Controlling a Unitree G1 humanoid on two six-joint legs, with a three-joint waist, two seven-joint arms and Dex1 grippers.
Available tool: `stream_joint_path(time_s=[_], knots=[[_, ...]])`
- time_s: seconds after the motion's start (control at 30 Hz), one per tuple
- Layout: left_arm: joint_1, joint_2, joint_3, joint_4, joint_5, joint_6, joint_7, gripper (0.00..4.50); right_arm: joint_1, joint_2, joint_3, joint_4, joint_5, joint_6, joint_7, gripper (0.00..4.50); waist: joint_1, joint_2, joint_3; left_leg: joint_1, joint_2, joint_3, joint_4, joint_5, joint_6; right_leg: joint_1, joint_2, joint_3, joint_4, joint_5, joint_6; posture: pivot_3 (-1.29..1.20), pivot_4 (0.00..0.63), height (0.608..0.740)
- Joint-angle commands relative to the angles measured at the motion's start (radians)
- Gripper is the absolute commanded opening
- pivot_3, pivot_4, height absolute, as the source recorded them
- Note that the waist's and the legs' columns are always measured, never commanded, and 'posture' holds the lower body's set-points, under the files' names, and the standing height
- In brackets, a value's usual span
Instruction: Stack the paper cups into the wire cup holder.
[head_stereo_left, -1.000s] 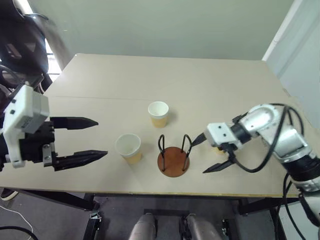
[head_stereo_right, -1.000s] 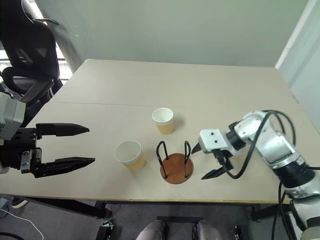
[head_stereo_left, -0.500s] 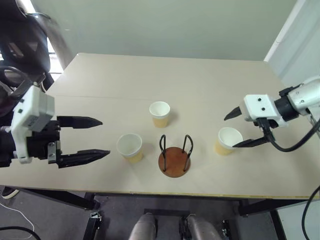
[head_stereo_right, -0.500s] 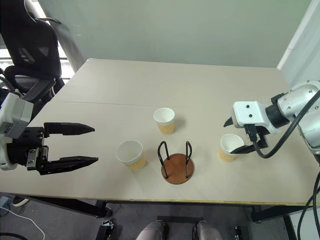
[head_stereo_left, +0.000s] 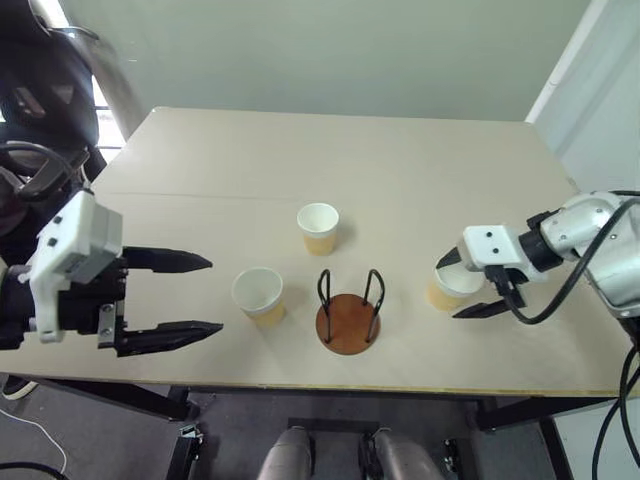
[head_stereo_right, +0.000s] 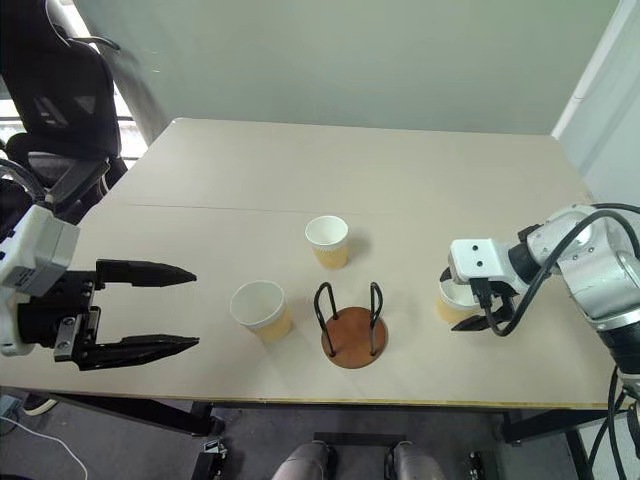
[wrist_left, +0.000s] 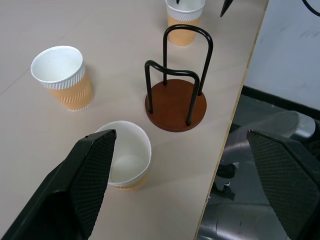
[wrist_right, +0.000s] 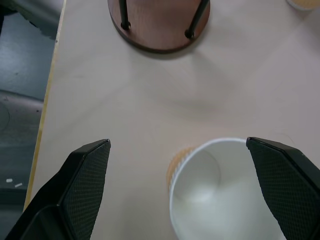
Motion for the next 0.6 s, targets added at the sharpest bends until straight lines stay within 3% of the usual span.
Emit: stream_joint_path(time_s=[0.03,0.37,0.47,0.6], knots=[[0.012,-0.004,0.064,-0.023,-0.002,0.019,0.004,4.50,0.008,-0.004,-0.005,0.024,-0.025,-0.041,-0.007,4.49,0.000,0.000,0.000,0.000,0.000,0.000,0.000,0.000,0.000,0.000,0.000,0.000,0.000,0.000,0.000,0.00,0.150,0.740],[0.024,-0.009,0.086,-0.032,-0.008,0.035,0.016,4.50,0.016,0.003,-0.002,0.086,-0.062,-0.100,-0.010,4.49,0.000,0.000,0.000,0.001,0.000,0.000,0.000,0.000,0.000,0.001,0.000,0.000,0.000,0.000,0.000,0.00,0.150,0.740],[0.017,-0.008,0.087,-0.030,-0.015,0.033,0.019,4.50,0.021,0.007,-0.001,0.083,-0.067,-0.103,-0.011,3.68,0.000,0.000,0.000,0.001,0.000,0.000,0.000,0.000,0.000,0.001,0.000,0.000,0.000,0.000,0.000,0.00,0.150,0.740],[-0.018,-0.020,0.103,-0.023,-0.060,0.034,0.038,4.50,0.022,0.012,-0.003,0.090,-0.074,-0.112,-0.010,2.29,0.000,0.000,0.000,0.001,0.000,0.000,0.000,0.000,0.000,0.001,0.000,0.000,0.000,0.000,0.000,0.00,0.150,0.740]])
